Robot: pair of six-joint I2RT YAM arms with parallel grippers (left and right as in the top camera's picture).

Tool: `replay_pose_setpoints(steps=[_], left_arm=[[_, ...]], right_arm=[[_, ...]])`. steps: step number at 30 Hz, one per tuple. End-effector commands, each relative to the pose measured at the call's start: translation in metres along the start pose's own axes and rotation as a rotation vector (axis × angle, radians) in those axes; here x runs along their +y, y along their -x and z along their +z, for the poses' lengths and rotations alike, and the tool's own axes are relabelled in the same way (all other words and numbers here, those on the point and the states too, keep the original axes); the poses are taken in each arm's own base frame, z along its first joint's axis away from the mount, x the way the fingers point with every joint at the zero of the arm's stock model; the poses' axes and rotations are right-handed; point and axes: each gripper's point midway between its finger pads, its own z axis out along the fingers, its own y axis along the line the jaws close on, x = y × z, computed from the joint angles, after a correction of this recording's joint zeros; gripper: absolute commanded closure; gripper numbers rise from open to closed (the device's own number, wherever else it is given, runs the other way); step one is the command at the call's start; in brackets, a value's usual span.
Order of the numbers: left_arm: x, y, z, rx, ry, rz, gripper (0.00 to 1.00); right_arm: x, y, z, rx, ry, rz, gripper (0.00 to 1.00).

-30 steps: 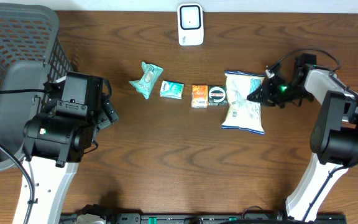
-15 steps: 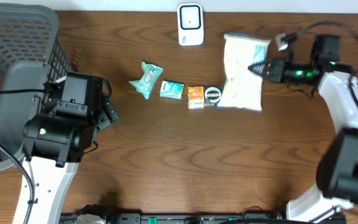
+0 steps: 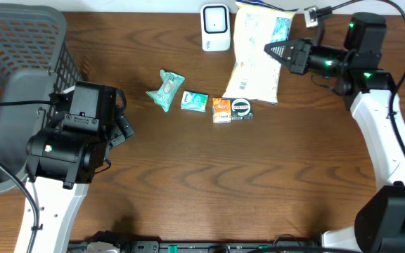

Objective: Scan the item barcode
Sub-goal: 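Raise the white snack bag with the right gripper up to the scanner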

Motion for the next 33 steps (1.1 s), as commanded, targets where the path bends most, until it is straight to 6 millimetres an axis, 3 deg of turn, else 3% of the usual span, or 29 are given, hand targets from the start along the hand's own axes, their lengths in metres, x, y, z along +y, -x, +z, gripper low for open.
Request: replay_pose_setpoints(steps=[1, 29, 33], left_arm=[[0.004, 0.003, -0.001, -0.013, 0.019, -0.009, 0.0], [0.004, 0.003, -0.001, -0.013, 0.019, -0.009, 0.0], [0.004, 0.003, -0.001, -0.013, 0.019, -0.009, 0.0]], right_arm=[[0.002, 0.003, 0.006, -0.015, -0.038, 0.062, 0.99], [-0.001, 0.002, 0.015, -0.024, -0.083, 0.082, 0.99], [-0.018, -0.003, 0.013, -0.023, -0.17, 0.077, 0.99]])
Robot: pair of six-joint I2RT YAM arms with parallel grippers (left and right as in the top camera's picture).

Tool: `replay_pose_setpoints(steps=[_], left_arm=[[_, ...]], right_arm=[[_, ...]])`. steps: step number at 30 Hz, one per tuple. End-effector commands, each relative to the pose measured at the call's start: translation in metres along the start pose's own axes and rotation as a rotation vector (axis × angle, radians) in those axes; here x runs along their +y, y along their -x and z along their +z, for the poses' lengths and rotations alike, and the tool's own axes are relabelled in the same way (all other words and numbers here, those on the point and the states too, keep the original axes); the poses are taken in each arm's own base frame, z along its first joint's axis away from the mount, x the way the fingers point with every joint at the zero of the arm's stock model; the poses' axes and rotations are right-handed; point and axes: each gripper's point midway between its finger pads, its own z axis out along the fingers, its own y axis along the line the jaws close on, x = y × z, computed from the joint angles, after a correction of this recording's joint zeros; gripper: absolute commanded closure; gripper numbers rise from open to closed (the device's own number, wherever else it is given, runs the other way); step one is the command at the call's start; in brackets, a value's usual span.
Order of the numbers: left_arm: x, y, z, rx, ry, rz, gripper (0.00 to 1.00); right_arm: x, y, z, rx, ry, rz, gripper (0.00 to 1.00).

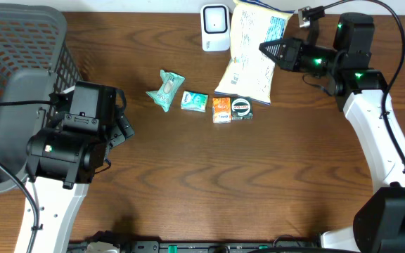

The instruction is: Scan the item barcode

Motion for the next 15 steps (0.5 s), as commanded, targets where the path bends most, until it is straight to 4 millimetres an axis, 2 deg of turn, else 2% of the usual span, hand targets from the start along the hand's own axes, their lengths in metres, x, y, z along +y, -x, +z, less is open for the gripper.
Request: replay_pose_setpoints(steps=[1, 2, 3, 6, 9, 13, 15], left_arm=[[0.004, 0.003, -0.001, -0.013, 0.019, -0.009, 0.0], [0.004, 0.003, -0.001, -0.013, 0.019, -0.009, 0.0], [0.004, 0.003, -0.001, -0.013, 0.019, -0.009, 0.0], [0.004, 0.003, -0.001, -0.013, 0.019, -0.009, 0.0], [0.004, 0.003, -0.001, -0.013, 0.019, -0.009, 0.0], [0.004, 0.003, -0.001, -0.013, 0.019, -0.009, 0.0], [0.004, 0.003, 0.0, -0.012, 0.019, -0.009, 0.0]], right_arm=[[-0.013, 0.0, -0.001, -0.013, -0.095, -0.019, 0.99], [-0.025, -0.001, -0.002, -0.018, -0.161, -0.015, 0.99], [-0.051, -0.003, -0.009, -0.031, -0.306, -0.006, 0.99], [-0.095, -0.007, -0.029, -0.043, -0.573, -0.02, 0.99], [-0.118, -0.012, -0.046, -0.021, -0.735, -0.061, 0.99], [-0.155, -0.015, -0.095, -0.022, -1.111, -0.096, 0.99], [-0.16, -0.016, -0.108, -0.018, -1.215, -0.114, 0.99]])
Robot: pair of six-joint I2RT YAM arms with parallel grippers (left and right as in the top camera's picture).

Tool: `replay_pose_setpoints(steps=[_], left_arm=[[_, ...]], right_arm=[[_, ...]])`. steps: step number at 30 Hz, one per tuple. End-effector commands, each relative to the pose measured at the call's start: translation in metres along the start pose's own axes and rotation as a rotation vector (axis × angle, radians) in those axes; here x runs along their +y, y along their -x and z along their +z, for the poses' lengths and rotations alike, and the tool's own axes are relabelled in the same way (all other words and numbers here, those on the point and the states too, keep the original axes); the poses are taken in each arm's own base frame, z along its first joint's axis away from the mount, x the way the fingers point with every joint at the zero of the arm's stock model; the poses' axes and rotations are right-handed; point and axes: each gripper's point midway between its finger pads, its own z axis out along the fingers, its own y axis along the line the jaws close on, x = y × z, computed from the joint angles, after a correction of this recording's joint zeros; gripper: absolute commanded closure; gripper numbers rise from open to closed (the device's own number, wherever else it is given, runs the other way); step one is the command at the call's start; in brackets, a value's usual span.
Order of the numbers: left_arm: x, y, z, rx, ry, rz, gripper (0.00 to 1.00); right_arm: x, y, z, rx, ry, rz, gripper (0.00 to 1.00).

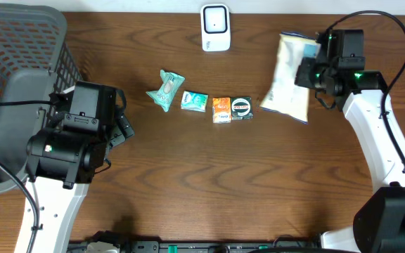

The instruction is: Scan the item barcode

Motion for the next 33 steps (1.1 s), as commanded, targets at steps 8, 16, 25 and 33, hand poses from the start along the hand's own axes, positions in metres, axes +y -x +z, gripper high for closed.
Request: replay_pose_setpoints(steps=[8, 16, 25, 33], left_arm=[[0.004, 0.003, -0.001, -0.013, 0.019, -0.009, 0.0], [0.004, 0.003, -0.001, -0.013, 0.019, -0.009, 0.0], [0.004, 0.003, -0.001, -0.013, 0.019, -0.009, 0.0], [0.004, 0.003, -0.001, -0.013, 0.019, -0.009, 0.0]], right_arm=[[-0.083, 0.013, -0.041, -0.1, -0.776, -0.234, 0.99], [-0.088, -0.039, 0.014, 0.127, -0.817, -0.365, 0.99], [-0.023, -0.101, 0.067, 0.307, -0.553, -0.473, 0.58], [0.084, -0.085, 0.054, 0.276, -0.16, -0.446, 0.22]])
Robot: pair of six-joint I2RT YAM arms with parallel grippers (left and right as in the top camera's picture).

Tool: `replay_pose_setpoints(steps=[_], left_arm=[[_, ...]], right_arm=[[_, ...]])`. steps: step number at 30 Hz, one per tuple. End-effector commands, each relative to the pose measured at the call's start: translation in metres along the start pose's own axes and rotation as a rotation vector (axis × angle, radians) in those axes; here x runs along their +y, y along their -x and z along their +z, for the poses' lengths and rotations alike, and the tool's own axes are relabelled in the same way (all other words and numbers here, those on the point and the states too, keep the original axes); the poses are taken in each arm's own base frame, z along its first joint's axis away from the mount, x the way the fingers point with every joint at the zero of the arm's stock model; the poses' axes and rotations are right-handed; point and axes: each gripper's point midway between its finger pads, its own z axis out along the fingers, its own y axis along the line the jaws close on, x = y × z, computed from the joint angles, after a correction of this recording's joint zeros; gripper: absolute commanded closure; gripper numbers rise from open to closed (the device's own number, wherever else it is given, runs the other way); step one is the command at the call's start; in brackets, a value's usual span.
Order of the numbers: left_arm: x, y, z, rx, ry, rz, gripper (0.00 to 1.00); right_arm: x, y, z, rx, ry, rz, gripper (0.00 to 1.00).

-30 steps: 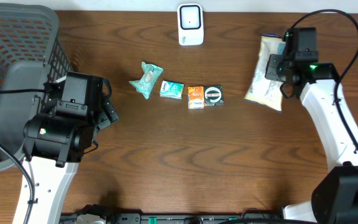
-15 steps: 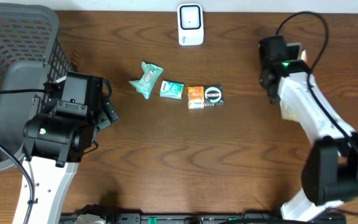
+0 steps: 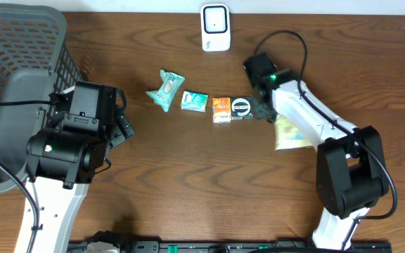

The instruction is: Scan the item barcode

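The white barcode scanner point(image 3: 215, 28) stands at the table's far edge. The pale snack bag point(image 3: 289, 133) shows only in part, tilted under my right forearm, right of the row of small items. My right gripper point(image 3: 264, 109) sits by the round black tin, folded back under its own arm, and looks shut on the bag's top edge; its fingers are mostly hidden. My left gripper point(image 3: 124, 123) rests at the left beside the basket, well away from the items, its fingers too dark to read.
A row of small items lies mid-table: a teal wrapper point(image 3: 166, 90), a teal packet point(image 3: 195, 101), an orange box point(image 3: 221, 109) and a round black tin point(image 3: 242, 107). A grey mesh basket point(image 3: 20, 77) fills the far left corner.
My right arm has swung in from the right to the middle of the table. The bag went from right of the tin to lower, under the forearm. The left arm is unmoved.
My right gripper first held the bag spread flat just right of the scanner. Then the bag stood slightly closer to the scanner. Then it was away at the right, turned narrower. Now it hangs under the folded right arm near the tin.
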Motion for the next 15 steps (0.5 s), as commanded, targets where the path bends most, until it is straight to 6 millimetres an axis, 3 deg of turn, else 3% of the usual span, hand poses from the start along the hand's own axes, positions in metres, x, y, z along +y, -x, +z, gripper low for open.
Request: replay_pose_setpoints(steps=[1, 4, 6, 8, 10, 15], left_arm=[[0.004, 0.003, -0.001, -0.013, 0.019, -0.009, 0.0], [0.004, 0.003, -0.001, -0.013, 0.019, -0.009, 0.0], [0.004, 0.003, 0.0, -0.012, 0.019, -0.009, 0.0], [0.004, 0.003, -0.001, -0.013, 0.019, -0.009, 0.0], [0.004, 0.003, -0.001, -0.013, 0.019, -0.009, 0.0], [0.004, 0.003, -0.001, -0.013, 0.019, -0.009, 0.0]], right_arm=[[0.011, 0.036, -0.041, -0.08, 0.132, 0.037, 0.16], [-0.014, 0.048, -0.061, -0.088, 0.094, 0.064, 0.06], [-0.03, 0.047, -0.064, -0.068, 0.083, 0.078, 0.03], [-0.048, 0.033, -0.053, -0.004, 0.103, 0.07, 0.02], [-0.05, 0.021, -0.043, 0.044, 0.154, 0.051, 0.02], [-0.035, -0.018, 0.002, 0.139, 0.333, 0.084, 0.03]])
